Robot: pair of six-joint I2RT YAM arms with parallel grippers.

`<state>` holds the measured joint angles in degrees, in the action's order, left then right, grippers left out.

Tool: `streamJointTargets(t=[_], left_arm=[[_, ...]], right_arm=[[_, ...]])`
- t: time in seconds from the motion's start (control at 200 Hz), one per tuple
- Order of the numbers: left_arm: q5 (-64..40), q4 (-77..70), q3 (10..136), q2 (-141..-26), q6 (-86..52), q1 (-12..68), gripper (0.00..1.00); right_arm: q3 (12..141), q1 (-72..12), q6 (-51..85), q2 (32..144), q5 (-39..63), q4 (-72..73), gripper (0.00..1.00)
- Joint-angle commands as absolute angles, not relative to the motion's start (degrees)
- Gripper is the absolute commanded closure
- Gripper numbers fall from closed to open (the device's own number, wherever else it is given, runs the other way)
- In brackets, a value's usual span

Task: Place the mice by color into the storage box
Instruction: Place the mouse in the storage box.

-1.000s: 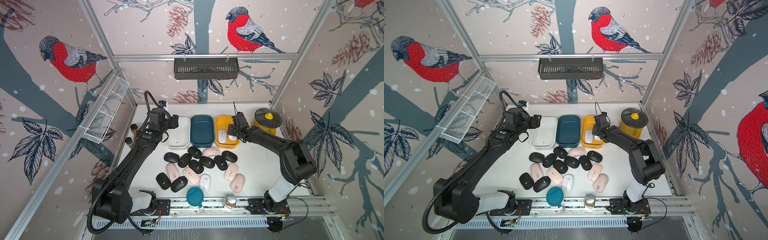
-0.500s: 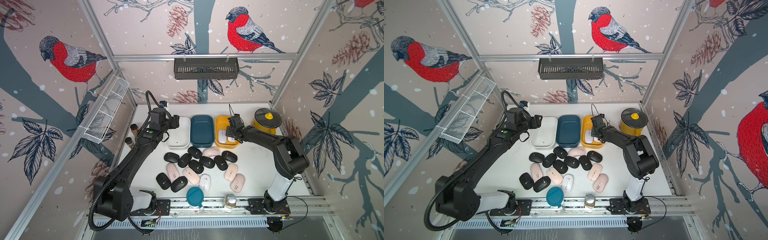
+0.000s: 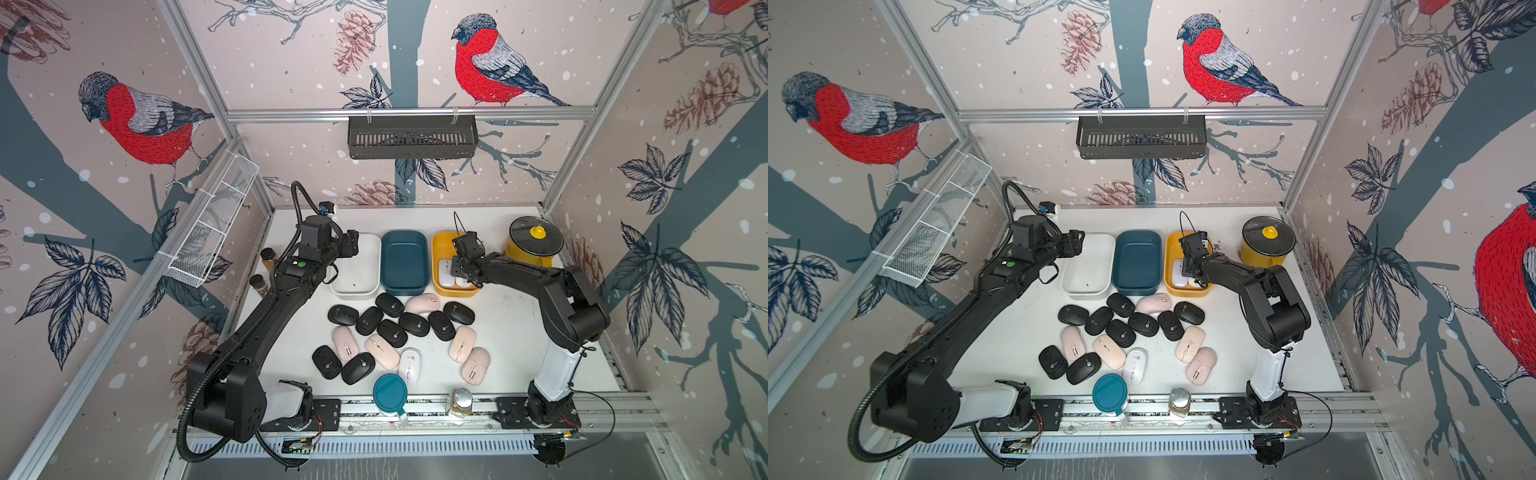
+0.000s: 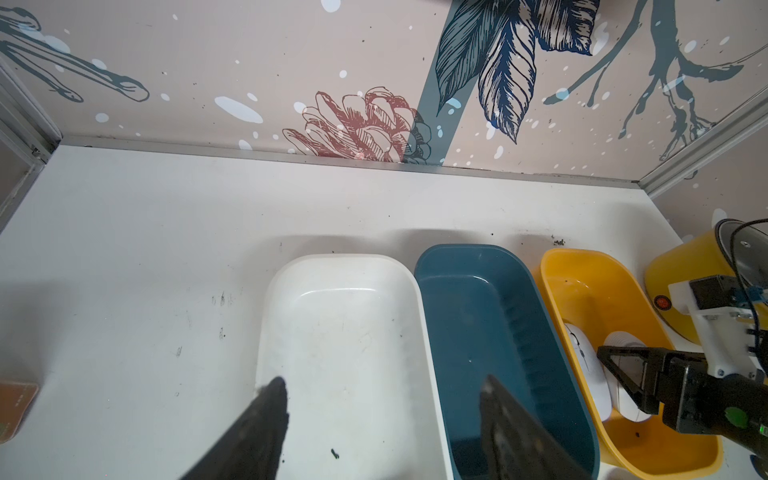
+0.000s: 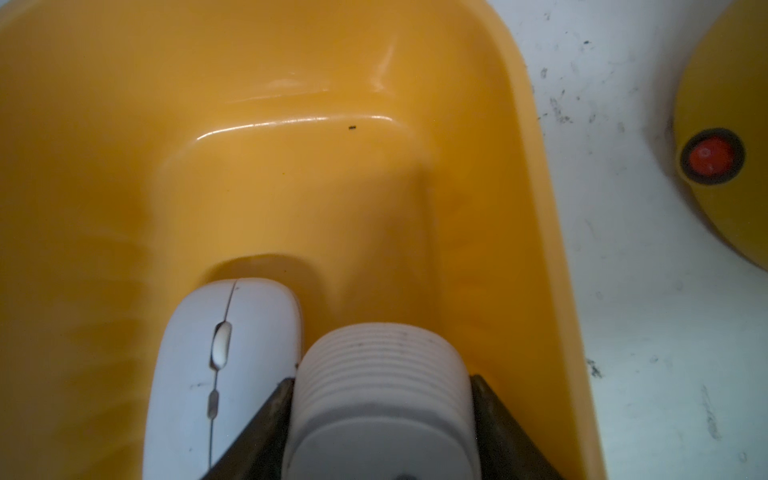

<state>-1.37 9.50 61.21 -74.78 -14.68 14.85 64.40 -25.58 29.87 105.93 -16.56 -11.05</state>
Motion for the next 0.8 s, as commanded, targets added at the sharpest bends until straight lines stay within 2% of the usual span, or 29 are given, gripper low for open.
streamJointTargets(t=[0.0,0.796], left_arm=[[-1.1,7.9,61.3,-74.4,-14.8,14.9,0.28],[-1.1,8.0,61.3,-74.7,-14.8,14.9,0.28]], right_arm=[[65.0,-26.0,30.4,106.4,-18.2,-12.4,0.40],[65.9,-25.8,29.3,107.7,-19.2,-13.3,0.31]])
